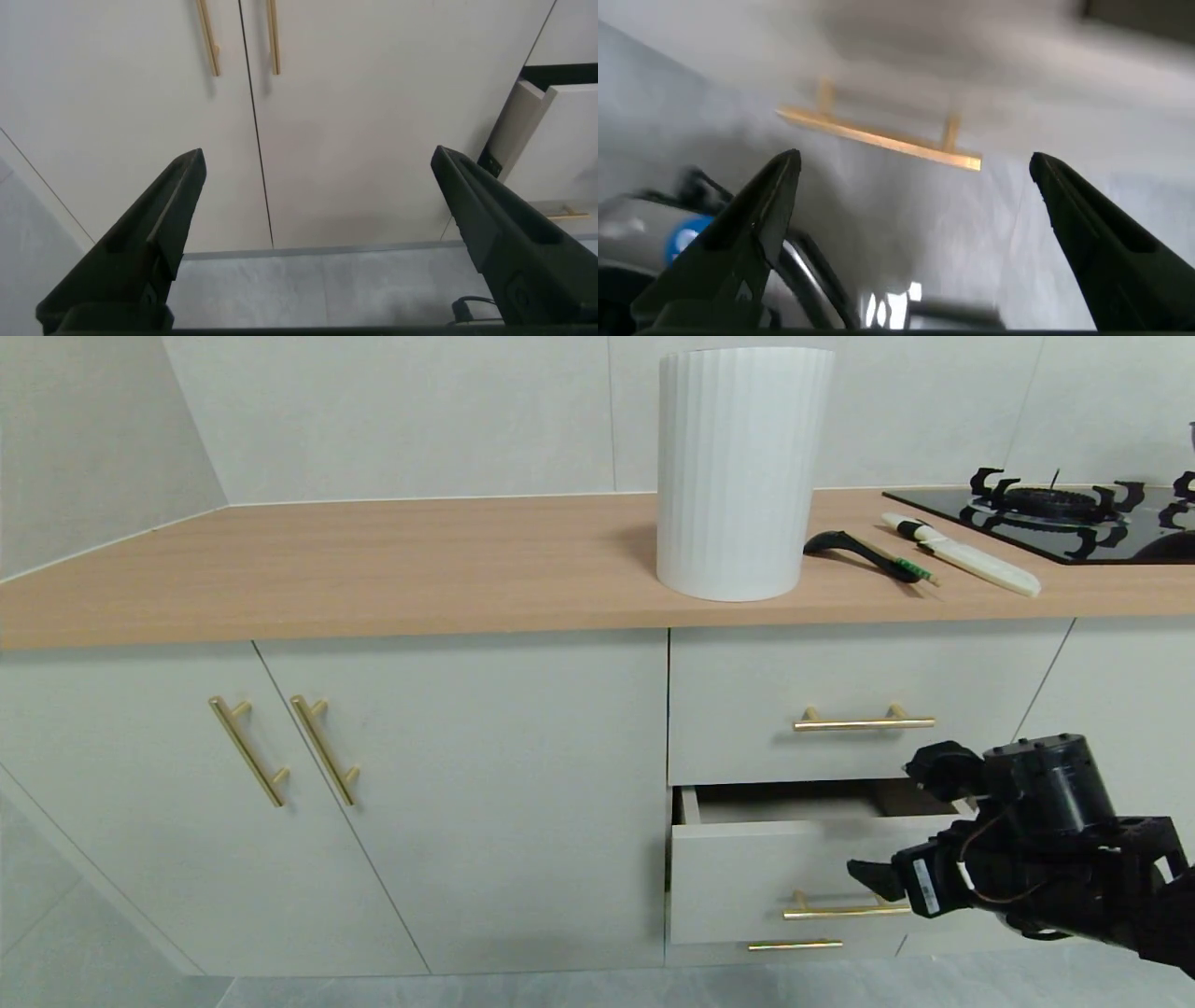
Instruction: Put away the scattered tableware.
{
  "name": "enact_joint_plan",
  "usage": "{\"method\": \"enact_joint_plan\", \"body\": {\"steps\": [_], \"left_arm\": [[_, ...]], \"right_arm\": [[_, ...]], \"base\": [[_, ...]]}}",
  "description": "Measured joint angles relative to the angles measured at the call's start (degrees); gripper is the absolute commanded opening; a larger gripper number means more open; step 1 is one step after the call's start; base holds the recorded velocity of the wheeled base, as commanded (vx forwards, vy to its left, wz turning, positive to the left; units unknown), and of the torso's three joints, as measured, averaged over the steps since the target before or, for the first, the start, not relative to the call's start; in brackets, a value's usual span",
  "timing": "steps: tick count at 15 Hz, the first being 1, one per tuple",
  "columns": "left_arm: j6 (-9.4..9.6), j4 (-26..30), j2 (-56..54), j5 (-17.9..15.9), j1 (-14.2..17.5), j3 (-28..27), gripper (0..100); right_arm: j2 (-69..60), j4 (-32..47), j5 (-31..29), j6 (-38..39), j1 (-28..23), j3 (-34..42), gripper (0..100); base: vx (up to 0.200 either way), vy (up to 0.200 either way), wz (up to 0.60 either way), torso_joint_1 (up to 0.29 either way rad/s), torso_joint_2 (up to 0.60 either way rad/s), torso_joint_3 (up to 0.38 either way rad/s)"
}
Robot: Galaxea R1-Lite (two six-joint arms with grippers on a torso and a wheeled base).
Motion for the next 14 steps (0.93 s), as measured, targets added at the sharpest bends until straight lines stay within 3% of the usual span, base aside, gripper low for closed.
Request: {"method": "enact_joint_plan", "body": {"steps": [4,14], "left_arm": [[-0.02,0.0,0.0,0.0,0.0,0.0,100],[-0.02,0.0,0.0,0.01,0.0,0.0,100]], "right_arm": [[0.99,-10.92,-2.04,1.12,0.24,-0.11,100],[20.15,-35.69,-7.91,3.74,0.13,0.15,100]], "base": [[0.0,0.0,0.0,0.0,0.0,0.0],[0.0,0.0,0.0,0.0,0.0,0.0]]}}
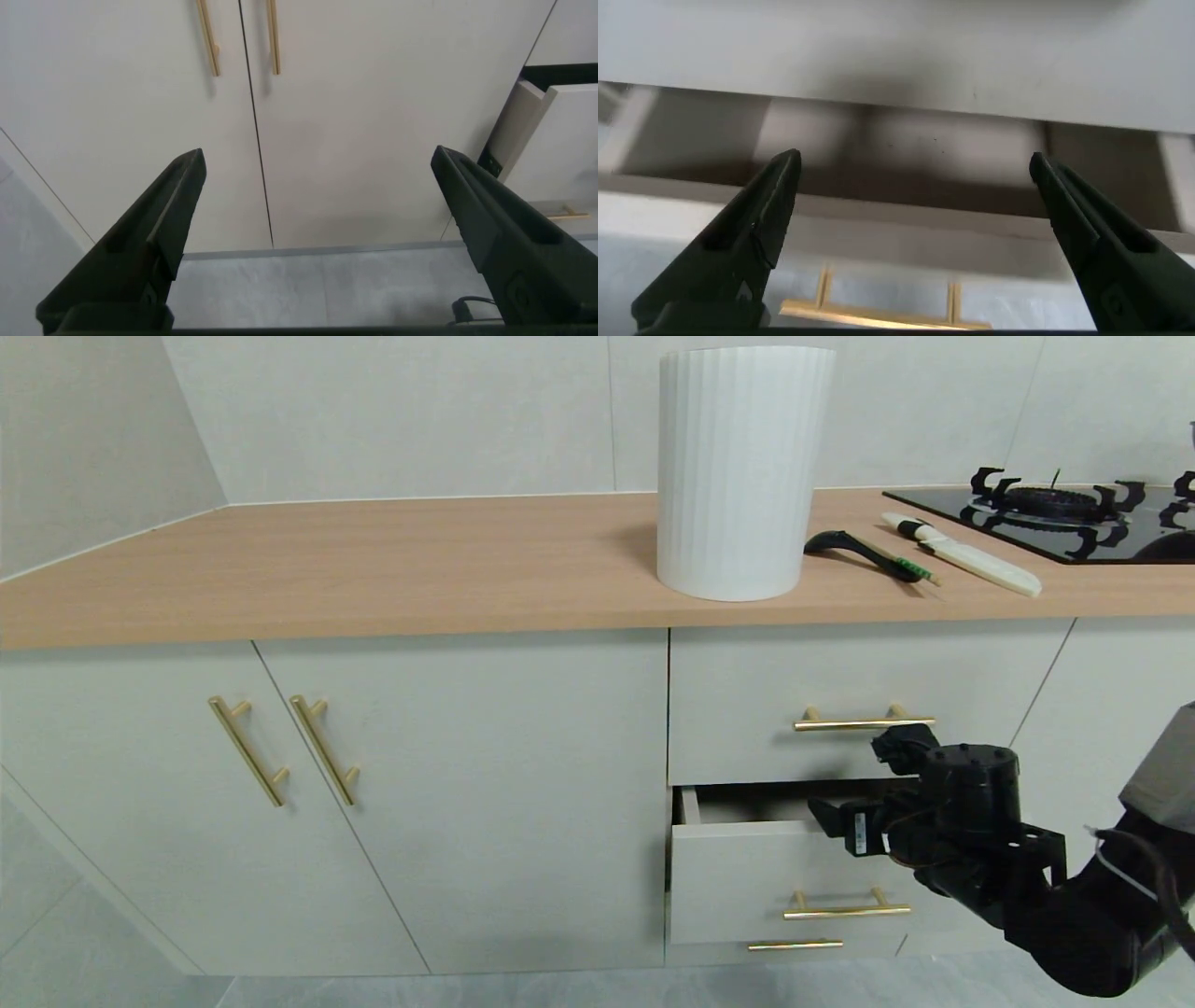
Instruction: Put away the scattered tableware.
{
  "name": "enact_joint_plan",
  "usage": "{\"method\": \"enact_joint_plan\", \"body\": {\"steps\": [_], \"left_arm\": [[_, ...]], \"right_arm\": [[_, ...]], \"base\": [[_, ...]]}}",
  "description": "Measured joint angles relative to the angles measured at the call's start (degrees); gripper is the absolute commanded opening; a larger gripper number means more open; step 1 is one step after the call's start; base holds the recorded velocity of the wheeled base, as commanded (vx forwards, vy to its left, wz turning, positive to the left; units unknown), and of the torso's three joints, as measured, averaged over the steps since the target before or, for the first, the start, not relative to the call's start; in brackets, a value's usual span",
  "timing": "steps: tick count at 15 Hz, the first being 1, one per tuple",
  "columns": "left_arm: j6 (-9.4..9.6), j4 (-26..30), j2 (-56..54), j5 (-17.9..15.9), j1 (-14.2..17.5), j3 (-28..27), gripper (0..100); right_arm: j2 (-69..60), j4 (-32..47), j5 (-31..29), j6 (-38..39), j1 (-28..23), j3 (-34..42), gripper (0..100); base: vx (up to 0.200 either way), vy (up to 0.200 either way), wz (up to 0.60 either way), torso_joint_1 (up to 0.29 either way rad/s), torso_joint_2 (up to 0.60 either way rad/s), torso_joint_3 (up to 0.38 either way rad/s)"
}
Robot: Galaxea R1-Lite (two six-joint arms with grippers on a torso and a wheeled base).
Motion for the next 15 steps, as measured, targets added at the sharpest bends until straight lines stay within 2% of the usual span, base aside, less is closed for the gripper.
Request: {"method": "enact_joint_plan", "body": {"steps": [11,15], "left_arm": [[0.0,0.0,0.0,0.0,-0.02,0.0,100],[0.0,0.0,0.0,0.0,0.0,0.0,100]], "right_arm": [[2.73,-0.27,-0.13,-0.1,0.09,0.55,100],[0.79,4.27,0.07,-0.11,0.11,1.32,100]], "base": [[0.0,0.0,0.0,0.0,0.0,0.0],[0.0,0.0,0.0,0.0,0.0,0.0]]}}
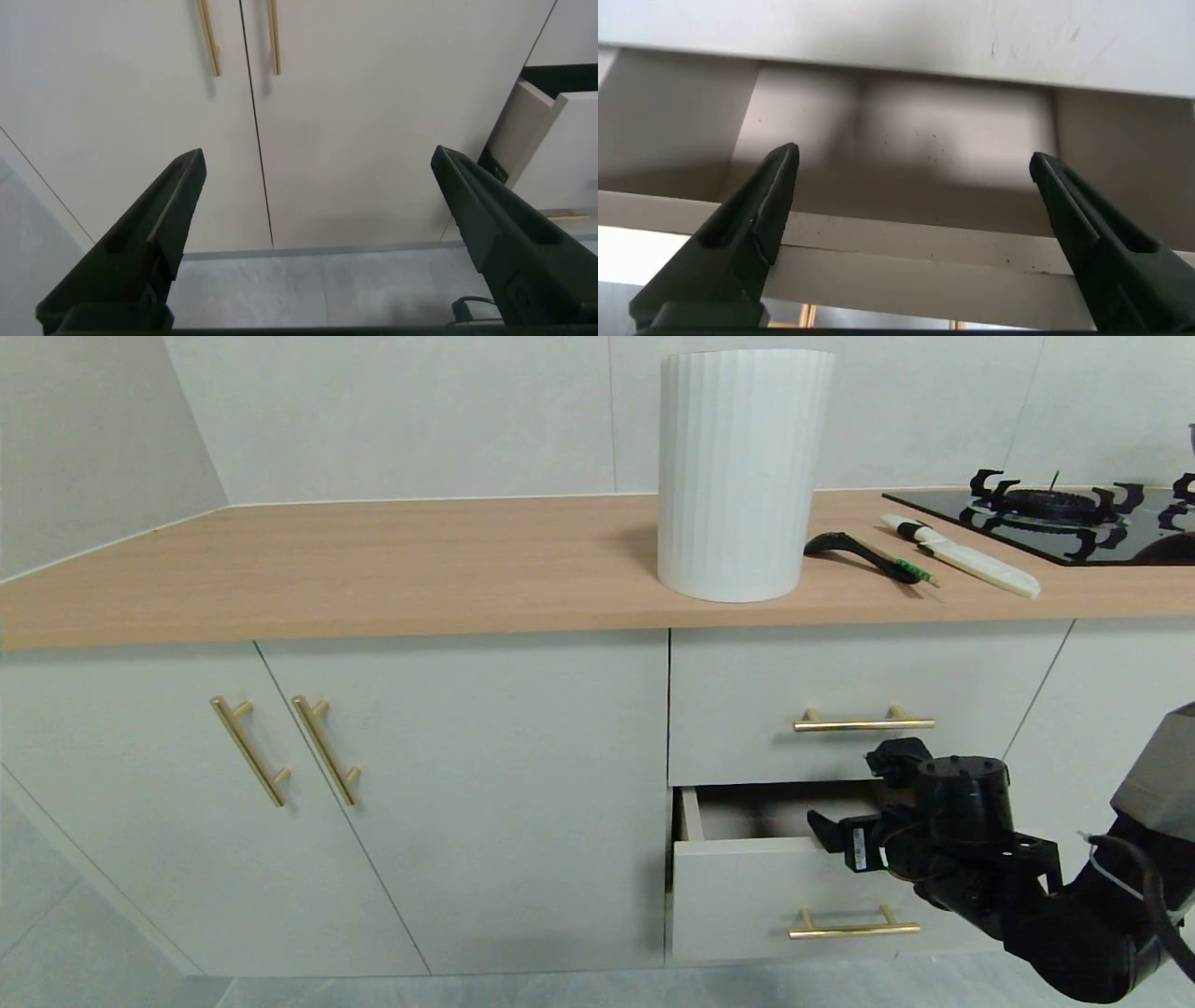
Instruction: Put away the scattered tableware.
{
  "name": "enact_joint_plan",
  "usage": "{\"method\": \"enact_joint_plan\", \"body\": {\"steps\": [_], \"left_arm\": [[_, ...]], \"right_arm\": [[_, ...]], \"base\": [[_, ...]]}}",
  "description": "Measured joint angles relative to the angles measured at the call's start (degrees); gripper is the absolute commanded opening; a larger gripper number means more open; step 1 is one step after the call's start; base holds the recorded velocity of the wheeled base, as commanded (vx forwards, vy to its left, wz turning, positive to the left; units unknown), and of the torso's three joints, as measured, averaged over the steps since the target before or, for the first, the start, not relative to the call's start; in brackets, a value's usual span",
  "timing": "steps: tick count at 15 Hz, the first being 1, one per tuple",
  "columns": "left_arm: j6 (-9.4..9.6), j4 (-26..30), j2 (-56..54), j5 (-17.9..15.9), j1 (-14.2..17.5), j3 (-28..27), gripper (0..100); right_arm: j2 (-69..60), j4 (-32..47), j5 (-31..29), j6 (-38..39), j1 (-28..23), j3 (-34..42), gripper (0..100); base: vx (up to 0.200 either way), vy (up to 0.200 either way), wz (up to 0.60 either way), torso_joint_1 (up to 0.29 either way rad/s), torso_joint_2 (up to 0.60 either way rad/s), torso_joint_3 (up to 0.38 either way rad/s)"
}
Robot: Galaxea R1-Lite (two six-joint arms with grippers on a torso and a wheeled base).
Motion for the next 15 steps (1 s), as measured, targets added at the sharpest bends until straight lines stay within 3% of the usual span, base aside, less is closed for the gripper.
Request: {"method": "enact_joint_plan", "body": {"steps": [11,15], "left_arm": [[0.0,0.0,0.0,-0.01,0.0,0.0,100],[0.0,0.0,0.0,0.0,0.0,0.0,100]], "right_arm": [[-11.82,26.86,6.0,-0.55,0.74,0.0,100],[-14.17,34.93,7.12,-4.07,1.35,-0.3,100]], "base": [[0.0,0.0,0.0,0.0,0.0,0.0],[0.0,0.0,0.0,0.0,0.0,0.0]]}}
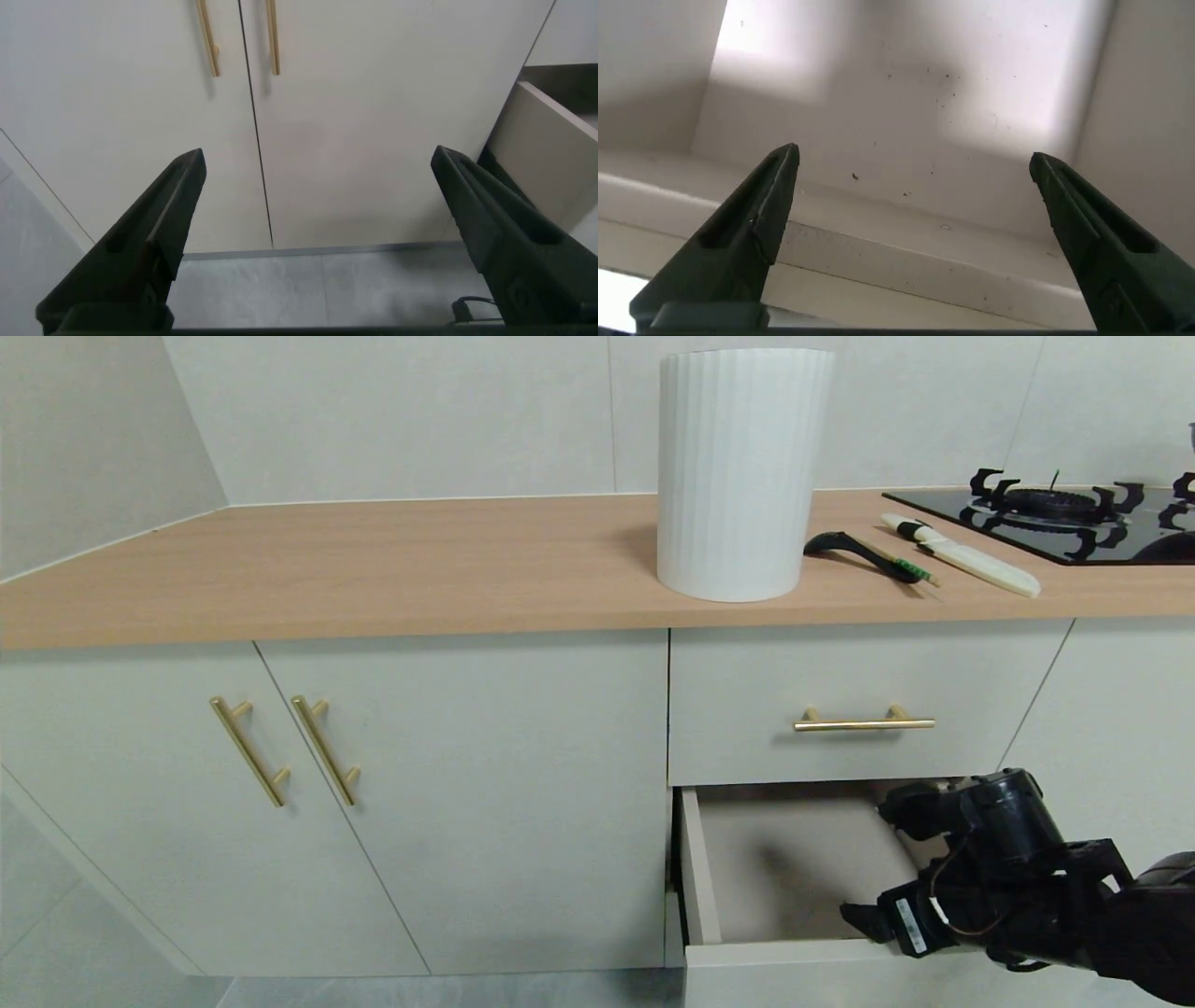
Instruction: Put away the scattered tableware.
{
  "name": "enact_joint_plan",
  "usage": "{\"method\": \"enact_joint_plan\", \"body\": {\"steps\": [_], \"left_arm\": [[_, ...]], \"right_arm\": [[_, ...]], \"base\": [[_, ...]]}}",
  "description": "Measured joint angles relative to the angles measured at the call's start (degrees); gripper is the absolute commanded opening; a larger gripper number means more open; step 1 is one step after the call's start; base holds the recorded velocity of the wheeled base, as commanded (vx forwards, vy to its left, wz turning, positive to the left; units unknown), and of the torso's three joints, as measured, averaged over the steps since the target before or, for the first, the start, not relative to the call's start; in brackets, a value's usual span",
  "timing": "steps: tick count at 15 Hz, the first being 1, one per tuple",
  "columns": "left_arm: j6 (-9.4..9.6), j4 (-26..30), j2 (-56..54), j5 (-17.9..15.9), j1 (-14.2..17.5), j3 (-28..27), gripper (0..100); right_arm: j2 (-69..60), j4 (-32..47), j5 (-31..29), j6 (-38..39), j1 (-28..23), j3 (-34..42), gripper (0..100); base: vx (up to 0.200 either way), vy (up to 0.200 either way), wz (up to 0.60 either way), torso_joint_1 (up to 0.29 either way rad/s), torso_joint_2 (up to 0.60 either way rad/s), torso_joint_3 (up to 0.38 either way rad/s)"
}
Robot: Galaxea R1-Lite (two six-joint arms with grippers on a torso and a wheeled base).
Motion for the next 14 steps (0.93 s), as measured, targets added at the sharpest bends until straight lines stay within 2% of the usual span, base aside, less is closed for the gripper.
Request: {"method": "enact_joint_plan", "body": {"steps": [7,11,14], "left_arm": [[0.0,0.0,0.0,-0.01,0.0,0.0,100],[0.0,0.0,0.0,-0.01,0.0,0.0,100],[0.0,0.0,0.0,-0.01,0.0,0.0,100]], "right_arm": [[-1.18,11.74,-0.22,-5.13,0.78,0.22,100],[-2.68,21.41,-0.4,-8.03,1.66,-0.02,100],[-3.28,23.05,-0.6,-8.64,1.94,-0.18,100]], "base": [[0.0,0.0,0.0,0.0,0.0,0.0],[0.0,0.0,0.0,0.0,0.0,0.0],[0.0,0.0,0.0,0.0,0.0,0.0]]}}
